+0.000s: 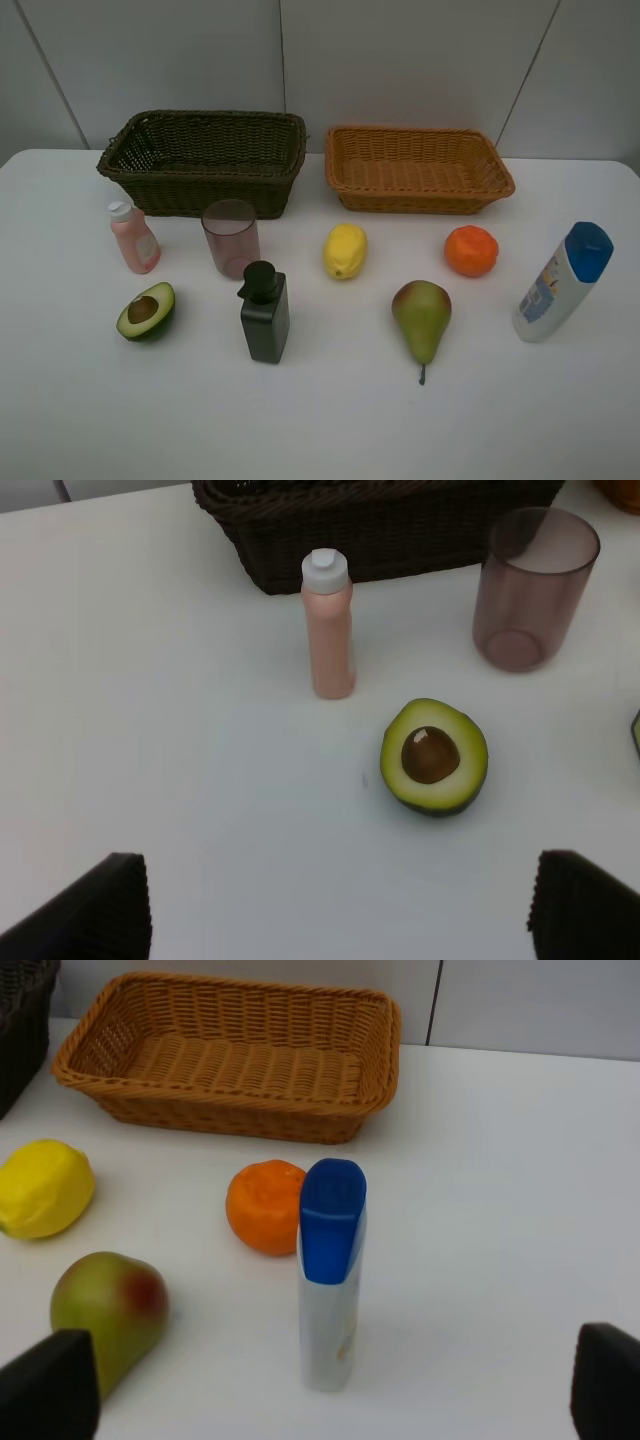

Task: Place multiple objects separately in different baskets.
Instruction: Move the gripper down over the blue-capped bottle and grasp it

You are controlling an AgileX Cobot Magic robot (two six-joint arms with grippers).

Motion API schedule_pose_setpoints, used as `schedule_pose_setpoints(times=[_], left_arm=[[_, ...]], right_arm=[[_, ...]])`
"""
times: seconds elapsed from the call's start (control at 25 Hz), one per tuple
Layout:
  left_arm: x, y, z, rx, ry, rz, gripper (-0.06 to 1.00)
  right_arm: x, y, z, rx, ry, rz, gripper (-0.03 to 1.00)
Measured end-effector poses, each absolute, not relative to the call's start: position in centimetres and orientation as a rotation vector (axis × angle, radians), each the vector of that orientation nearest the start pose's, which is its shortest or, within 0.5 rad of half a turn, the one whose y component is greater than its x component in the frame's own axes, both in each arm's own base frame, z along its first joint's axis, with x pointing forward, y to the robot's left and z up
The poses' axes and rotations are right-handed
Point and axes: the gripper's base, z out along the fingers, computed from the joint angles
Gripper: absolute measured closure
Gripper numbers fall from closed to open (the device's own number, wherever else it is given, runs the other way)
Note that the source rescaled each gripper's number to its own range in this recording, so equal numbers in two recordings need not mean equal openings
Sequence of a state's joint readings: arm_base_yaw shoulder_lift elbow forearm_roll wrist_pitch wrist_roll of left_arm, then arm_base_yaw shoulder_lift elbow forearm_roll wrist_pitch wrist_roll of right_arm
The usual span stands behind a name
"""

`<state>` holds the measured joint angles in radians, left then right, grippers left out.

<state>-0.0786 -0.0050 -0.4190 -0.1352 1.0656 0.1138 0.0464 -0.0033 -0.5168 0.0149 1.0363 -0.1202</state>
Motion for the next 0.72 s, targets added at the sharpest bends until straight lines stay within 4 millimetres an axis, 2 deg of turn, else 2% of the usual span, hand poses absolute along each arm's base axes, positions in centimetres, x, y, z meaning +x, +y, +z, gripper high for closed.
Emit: schedule_pose_setpoints(times=[0.72], left_arm=[[0.15, -1.09, 25.47, 0.204, 2.111, -0.144, -0.05]], right_arm=[[-0.65, 0.09, 28.39, -0.166, 1.993, -0.029, -0.03]])
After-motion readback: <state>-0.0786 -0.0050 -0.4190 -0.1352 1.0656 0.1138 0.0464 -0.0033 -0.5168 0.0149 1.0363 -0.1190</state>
